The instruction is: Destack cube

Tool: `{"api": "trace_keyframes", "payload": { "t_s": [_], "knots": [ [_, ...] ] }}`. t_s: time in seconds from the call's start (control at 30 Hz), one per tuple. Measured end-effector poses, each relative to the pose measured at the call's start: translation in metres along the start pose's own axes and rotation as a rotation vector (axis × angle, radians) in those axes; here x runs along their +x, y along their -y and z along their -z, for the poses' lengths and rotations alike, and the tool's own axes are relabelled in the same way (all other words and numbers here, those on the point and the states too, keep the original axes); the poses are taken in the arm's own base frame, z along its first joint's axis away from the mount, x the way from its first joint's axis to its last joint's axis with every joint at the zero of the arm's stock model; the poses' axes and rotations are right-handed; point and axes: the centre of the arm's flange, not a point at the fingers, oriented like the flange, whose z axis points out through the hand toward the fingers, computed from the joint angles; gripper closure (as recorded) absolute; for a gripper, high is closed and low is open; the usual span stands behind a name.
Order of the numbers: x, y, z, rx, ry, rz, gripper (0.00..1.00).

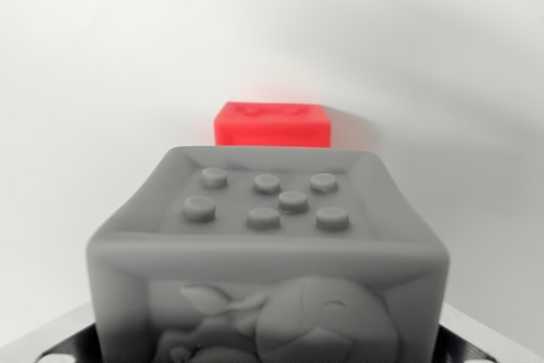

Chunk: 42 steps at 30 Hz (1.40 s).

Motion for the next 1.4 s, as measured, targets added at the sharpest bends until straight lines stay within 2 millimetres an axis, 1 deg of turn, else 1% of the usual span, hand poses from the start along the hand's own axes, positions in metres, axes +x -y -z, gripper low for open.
{"api": "trace_keyframes", "payload": {
  "t_s": [0.13, 1.4],
  "knots": [
    [-0.001, 0.008, -0.004, -0.003, 0.007, -0.024, 1.0],
    [0.0, 0.079, -0.012, -0.002, 0.001, -0.268, 1.0]
  ]
}}
